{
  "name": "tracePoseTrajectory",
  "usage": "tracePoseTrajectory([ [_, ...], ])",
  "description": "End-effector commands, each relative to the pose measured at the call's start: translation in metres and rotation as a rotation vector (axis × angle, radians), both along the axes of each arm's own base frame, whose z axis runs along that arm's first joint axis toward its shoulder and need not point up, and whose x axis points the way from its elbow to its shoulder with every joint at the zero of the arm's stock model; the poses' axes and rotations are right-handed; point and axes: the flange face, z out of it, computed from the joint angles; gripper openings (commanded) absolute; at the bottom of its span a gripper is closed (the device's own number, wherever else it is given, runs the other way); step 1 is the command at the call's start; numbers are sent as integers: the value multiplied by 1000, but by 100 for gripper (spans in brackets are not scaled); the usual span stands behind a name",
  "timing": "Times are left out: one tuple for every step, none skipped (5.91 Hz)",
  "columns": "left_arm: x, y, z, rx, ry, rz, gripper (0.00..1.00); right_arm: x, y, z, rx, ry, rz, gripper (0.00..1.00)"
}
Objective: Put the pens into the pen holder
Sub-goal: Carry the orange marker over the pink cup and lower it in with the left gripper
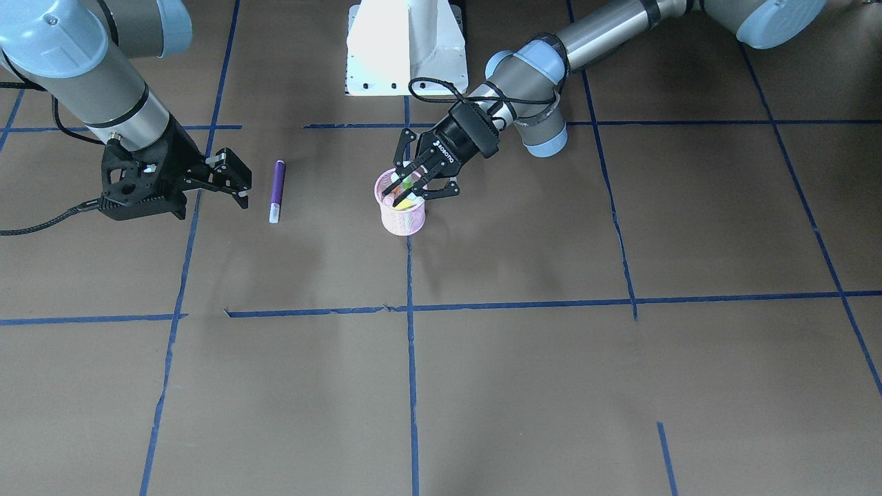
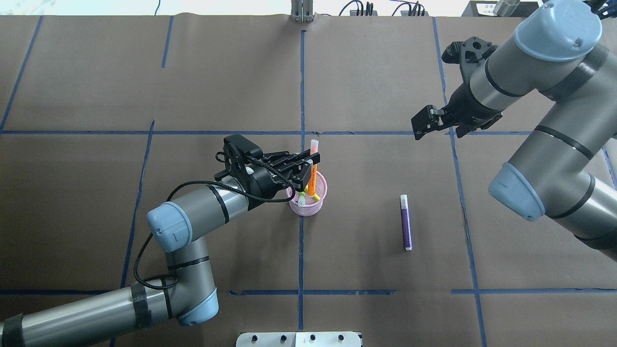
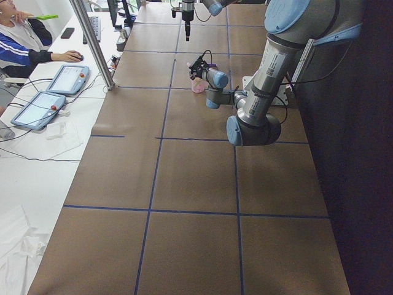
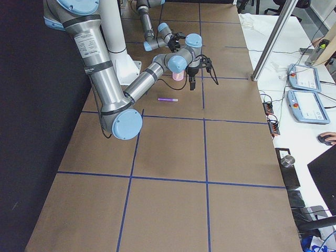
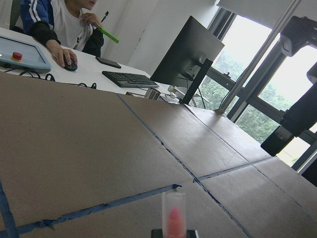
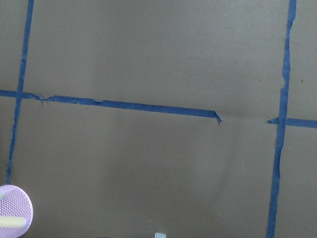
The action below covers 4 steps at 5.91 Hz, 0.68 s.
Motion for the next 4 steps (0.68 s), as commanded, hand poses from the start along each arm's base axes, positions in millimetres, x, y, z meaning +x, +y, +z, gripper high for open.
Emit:
tracePoseTrajectory([
  [1, 1, -4, 2, 5, 3, 100, 0, 0, 0, 0, 0, 0, 100],
  [-2, 1, -8, 7, 14, 6, 100, 0, 0, 0, 0, 0, 0, 100],
  [-9, 4, -23, 17, 46, 8, 100, 0, 0, -1, 1, -1, 0, 100],
  [-25, 3, -41, 24, 56, 3, 100, -1, 0, 2, -2, 2, -1, 100],
])
